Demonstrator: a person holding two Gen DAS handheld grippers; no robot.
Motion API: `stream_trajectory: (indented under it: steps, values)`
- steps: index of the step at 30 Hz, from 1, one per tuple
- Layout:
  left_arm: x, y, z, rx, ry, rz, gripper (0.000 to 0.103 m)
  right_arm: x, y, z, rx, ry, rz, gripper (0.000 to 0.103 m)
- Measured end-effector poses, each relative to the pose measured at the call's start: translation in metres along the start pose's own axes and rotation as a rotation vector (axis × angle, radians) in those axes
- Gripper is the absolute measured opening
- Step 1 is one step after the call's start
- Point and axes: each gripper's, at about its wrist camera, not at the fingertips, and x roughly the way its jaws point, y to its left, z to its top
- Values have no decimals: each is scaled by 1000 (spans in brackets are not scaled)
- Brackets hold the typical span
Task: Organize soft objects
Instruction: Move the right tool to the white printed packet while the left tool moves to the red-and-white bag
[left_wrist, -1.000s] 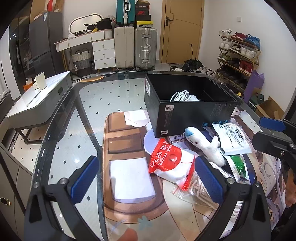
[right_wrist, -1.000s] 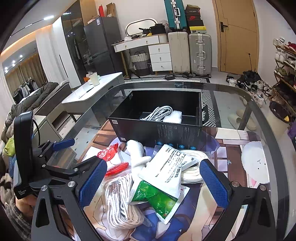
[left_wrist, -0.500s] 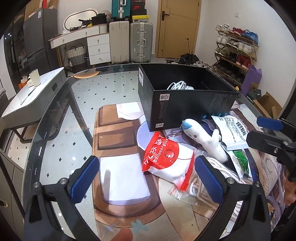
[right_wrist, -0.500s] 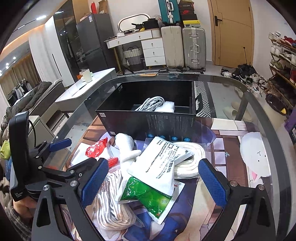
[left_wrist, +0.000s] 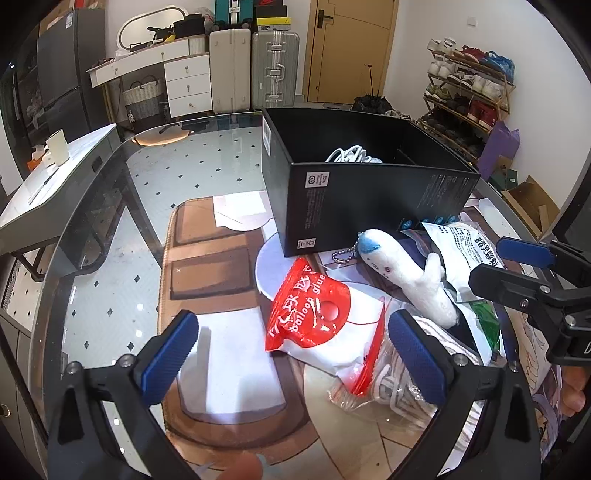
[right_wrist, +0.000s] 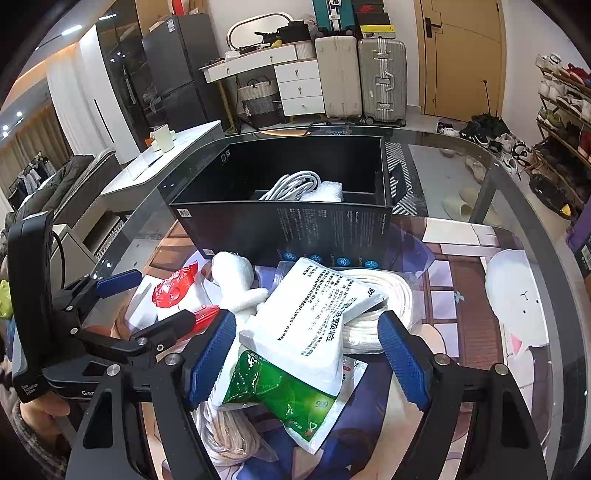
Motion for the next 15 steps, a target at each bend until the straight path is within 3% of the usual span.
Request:
stream_trajectory:
  steps: [6,15]
  values:
    - [8,-5,2,36,37,9,103,11,3,-1,-1,25,-12,77]
    - [13,1,4,12,60,15,103,20,3,2,-4,43,-33,73]
